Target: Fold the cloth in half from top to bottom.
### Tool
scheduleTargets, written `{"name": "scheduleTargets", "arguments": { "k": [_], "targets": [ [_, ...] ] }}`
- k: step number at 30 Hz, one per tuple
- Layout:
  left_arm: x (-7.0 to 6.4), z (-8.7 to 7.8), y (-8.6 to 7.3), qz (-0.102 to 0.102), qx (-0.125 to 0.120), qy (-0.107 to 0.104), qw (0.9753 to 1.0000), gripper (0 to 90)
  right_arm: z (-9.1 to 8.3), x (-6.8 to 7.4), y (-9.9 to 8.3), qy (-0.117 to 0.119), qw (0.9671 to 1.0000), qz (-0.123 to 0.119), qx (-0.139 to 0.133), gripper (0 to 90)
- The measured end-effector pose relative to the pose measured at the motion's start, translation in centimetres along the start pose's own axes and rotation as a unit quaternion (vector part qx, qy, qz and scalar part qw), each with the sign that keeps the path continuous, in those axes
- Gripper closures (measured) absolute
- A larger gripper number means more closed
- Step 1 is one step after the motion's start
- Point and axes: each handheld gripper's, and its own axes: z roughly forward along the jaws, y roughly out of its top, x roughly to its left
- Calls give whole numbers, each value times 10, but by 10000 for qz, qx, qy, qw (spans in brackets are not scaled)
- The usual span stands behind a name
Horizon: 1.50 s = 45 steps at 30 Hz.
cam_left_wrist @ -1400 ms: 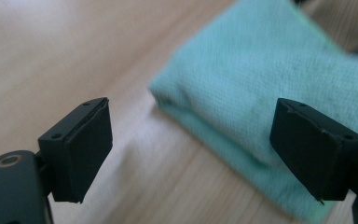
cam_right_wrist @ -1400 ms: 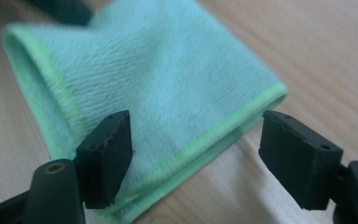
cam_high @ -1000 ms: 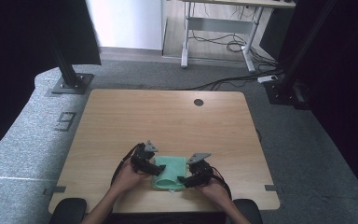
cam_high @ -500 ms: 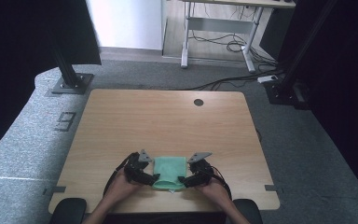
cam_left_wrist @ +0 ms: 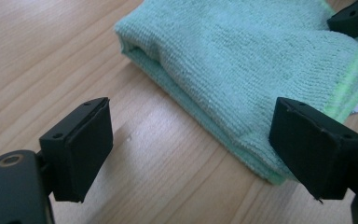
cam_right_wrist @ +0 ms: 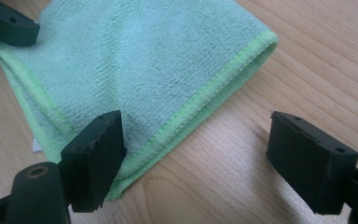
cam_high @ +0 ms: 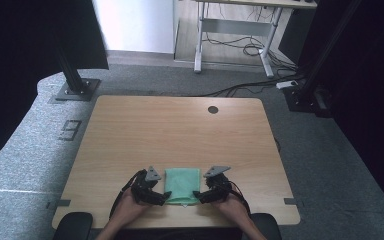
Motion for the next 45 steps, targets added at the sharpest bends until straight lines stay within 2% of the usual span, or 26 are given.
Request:
{"name": "scheduleTargets", "arguments": {
  "k": [5,8,12,15,17,20,22,24,25,27,31,35,38,41,43,45],
  "targets": [
    [-3,2,0,155,30,184,9997,126,-5,4,-1,-16,10000,-71,-33,193],
    [-2,2,-1,82,-1,157,9998,120,-5,6,-4,-20,10000,-75,-54,194],
    [-2,-1,-3,88,-67,60,9999,127,-4,7,-6,-105,9998,-138,-93,190],
    [3,-2,3,13,-131,34,9999,118,-3,7,-6,-140,9997,-162,-103,181],
    [7,-3,13,5,-243,157,9996,120,-2,6,-6,-132,9998,-114,-110,172],
    [19,1,30,-137,-388,341,9986,125,-2,6,-6,-127,9998,-85,-115,172],
    [28,8,37,-140,-329,610,9975,129,-2,6,-6,-135,9998,-98,-110,172],
    [36,17,39,-150,-169,777,9967,133,-2,6,-7,-133,9998,-79,-118,172],
    [40,23,38,-154,-58,791,9967,131,-2,6,-7,-129,9998,-68,-120,172],
    [41,28,36,-197,-38,723,9972,120,-2,6,-7,-134,9998,-75,-112,174],
    [35,21,35,-194,-119,799,9965,126,-6,11,-5,-235,9995,-205,-94,184],
    [15,1,27,-108,-294,297,9991,127,-6,12,-7,-288,9993,-205,-119,179],
    [-1,-4,12,31,-199,97,9997,122,-5,10,-7,-264,9995,-160,-114,166],
    [-5,1,1,116,6,199,9997,121,-4,10,-7,-282,9994,-154,-109,159],
    [-2,4,0,-12,2,125,9999,119,-3,9,-7,-288,9994,-147,-109,157],
    [-2,5,2,111,27,247,9996,99,-3,9,-7,-292,9994,-117,-126,156]
  ]
}}
